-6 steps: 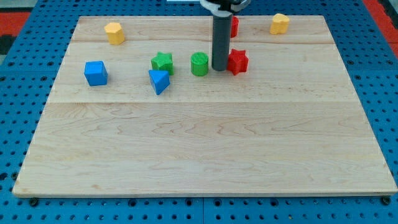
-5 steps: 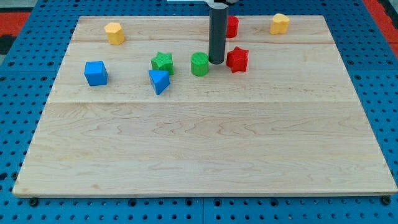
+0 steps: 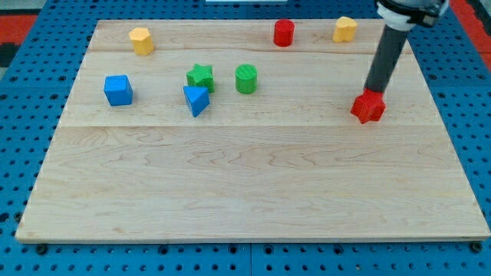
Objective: Move the red circle at the top center of the board
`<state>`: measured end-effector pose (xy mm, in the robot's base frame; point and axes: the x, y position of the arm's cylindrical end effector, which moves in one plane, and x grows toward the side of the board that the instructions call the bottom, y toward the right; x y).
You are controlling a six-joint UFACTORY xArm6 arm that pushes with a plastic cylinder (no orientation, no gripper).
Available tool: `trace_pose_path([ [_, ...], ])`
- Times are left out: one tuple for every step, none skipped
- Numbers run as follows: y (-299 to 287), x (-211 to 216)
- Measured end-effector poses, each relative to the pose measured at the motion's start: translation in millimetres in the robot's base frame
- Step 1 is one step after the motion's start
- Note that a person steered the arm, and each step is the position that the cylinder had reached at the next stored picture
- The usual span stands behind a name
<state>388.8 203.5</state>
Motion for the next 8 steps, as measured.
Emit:
trace_pose_path([
  [-26, -14],
  [-59, -36],
  [-87, -43],
  [-92, -50],
  [-92, -53],
  [-92, -54],
  [-92, -54],
  [-94, -54],
])
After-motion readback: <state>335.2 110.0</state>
